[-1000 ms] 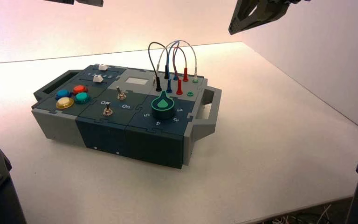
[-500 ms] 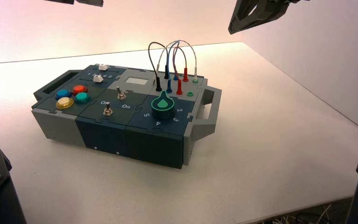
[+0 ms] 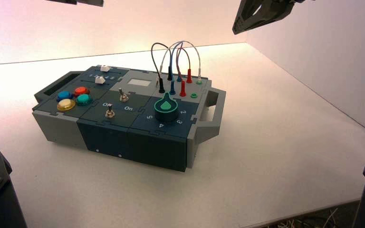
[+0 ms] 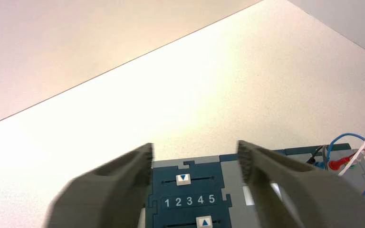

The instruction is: Close left gripper.

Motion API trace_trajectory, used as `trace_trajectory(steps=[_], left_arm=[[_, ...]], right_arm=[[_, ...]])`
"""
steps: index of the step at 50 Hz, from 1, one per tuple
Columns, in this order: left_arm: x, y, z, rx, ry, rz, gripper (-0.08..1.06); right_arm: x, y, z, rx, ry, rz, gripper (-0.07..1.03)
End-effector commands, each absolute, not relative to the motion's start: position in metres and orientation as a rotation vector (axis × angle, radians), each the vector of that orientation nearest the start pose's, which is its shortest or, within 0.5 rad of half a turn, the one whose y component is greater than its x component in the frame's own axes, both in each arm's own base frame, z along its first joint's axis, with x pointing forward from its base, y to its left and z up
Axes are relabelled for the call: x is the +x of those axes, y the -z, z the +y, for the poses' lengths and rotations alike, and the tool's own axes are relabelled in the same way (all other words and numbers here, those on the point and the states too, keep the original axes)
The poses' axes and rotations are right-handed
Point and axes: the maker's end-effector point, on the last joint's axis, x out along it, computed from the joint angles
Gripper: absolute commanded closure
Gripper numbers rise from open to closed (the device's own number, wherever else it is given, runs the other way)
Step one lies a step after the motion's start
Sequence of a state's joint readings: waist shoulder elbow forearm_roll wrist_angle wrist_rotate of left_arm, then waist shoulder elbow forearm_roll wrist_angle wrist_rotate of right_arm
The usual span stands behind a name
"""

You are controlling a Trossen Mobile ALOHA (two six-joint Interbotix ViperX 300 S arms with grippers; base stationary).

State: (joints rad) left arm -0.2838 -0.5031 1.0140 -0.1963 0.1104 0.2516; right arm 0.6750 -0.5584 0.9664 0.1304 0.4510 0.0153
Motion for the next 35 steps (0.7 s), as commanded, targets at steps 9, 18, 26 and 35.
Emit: trace_trajectory(steps=[9,18,26,35], left_arm=[[0.295,-0.18,-0.094,0.126,0.327,0.605,1.02],[0.291,-0.189,-0.093,0.12,0.329,0.584,1.0],[0.291,-0.192,-0.094,0.107,0.327,0.578,1.0],[0.291,-0.191,-0.093,0.102,0.324,0.582,1.0]], right_arm=[[0.224,-0.175,0.192,-0.133,-0.632,0.839,0.98],[0.227,-0.176,0.194,-0.133,-0.632,0.844,0.98],[0.229,-0.179,0.196,-0.132,-0.633,0.84,0.98],[0.23,-0.18,0.196,-0.132,-0.634,0.84,0.98]])
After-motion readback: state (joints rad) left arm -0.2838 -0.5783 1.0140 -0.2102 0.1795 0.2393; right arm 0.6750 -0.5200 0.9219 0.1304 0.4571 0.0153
